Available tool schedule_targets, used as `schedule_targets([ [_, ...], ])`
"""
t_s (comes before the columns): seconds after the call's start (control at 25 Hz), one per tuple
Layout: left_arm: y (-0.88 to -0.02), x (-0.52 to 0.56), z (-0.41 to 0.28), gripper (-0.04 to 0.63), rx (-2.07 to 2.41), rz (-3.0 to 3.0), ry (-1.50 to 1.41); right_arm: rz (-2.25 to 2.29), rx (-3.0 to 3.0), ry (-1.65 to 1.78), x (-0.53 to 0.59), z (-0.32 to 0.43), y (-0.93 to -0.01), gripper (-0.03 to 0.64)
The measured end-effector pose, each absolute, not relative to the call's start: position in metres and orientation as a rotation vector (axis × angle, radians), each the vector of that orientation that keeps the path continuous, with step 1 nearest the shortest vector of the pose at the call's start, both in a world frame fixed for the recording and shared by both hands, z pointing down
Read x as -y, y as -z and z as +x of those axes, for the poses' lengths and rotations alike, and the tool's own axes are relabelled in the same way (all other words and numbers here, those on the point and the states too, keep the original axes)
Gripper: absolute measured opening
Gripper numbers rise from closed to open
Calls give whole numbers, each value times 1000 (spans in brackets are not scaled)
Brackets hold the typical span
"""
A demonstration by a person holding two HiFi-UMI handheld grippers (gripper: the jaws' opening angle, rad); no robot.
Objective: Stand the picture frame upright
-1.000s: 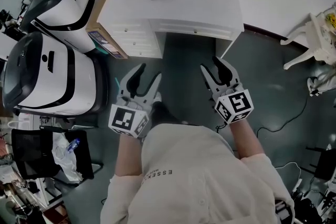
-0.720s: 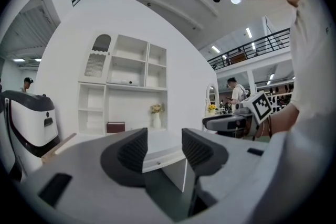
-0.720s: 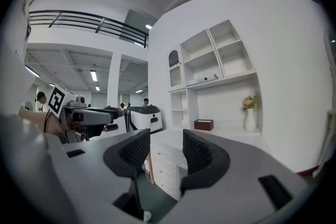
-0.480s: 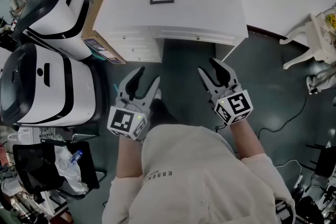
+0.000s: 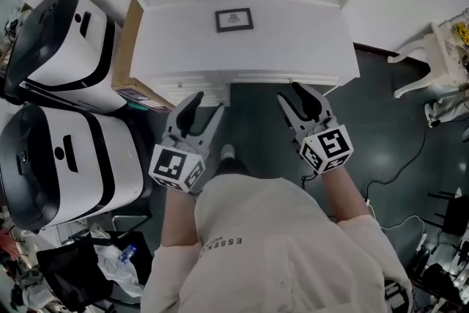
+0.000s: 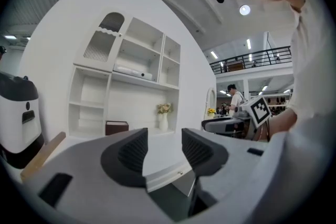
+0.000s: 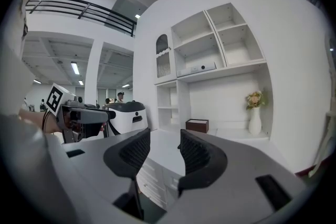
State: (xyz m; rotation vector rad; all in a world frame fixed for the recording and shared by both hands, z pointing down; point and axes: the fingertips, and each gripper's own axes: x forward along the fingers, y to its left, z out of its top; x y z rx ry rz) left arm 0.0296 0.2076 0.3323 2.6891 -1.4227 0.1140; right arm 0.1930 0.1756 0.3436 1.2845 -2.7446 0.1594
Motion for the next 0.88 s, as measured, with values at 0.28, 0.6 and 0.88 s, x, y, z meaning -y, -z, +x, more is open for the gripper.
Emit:
schedule_targets([
  [0.28,-316,-115,-32,186,1321,2806,-246,1386,2686,-169,-93,130,-336,189],
  [0.6,-331,-51,-75,186,1299,2757,-239,1383,2616,-219,-33,97,-352,189],
  [0.88,-358,-5,-73,186,1314,2691,-283,1342,2594,-261,29,99,-376,189],
])
